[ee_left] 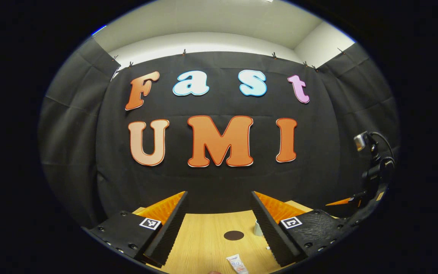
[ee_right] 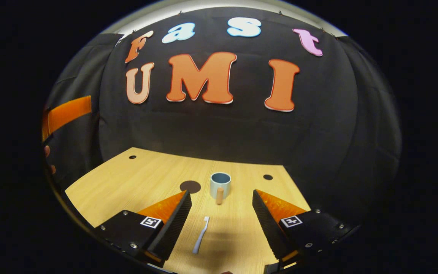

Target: Put the toothbrush and toothpaste on the desktop into the cup, then pick up the cup and place it on the coaster on the desktop.

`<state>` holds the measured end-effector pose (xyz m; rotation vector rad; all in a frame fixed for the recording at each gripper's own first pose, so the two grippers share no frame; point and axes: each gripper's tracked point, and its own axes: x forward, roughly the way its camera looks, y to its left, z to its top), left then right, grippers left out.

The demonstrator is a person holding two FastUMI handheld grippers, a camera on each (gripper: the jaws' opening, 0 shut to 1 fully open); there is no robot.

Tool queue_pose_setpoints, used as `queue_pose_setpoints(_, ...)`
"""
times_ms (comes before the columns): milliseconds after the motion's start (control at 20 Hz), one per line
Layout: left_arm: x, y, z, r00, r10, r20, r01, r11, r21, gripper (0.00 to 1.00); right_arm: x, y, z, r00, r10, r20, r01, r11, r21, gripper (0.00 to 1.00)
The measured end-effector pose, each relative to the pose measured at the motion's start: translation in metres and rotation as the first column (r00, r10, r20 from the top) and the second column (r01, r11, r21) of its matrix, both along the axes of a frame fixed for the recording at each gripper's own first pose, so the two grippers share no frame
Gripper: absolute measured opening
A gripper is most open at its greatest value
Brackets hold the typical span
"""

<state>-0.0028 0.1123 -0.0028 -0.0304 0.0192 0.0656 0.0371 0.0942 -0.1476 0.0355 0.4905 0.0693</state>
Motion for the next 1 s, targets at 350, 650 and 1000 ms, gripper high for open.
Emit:
queue_pose_setpoints(350,0.007,0.002,-0.017,0.996,0.080,-0.045,-0.078,0.996,0.038,0.98,0.011,0.014,-0.086,0.966,0.058,-0.252,-0.051,0.998,0.035,0.98)
queue_pose_setpoints(650,0.008,0.010,-0.040,0.984,0.145,-0.108,-0.137,0.988,0.077,0.98,0.002,0.026,-0.152,0.883,0.090,-0.460,-0.073,0.996,0.054,0.98)
queue_pose_setpoints(1000,0.002,0.021,-0.064,0.959,0.214,-0.185,-0.197,0.975,0.103,0.99,-0.003,0.045,-0.205,0.774,0.113,-0.623,-0.091,0.994,0.066,0.84)
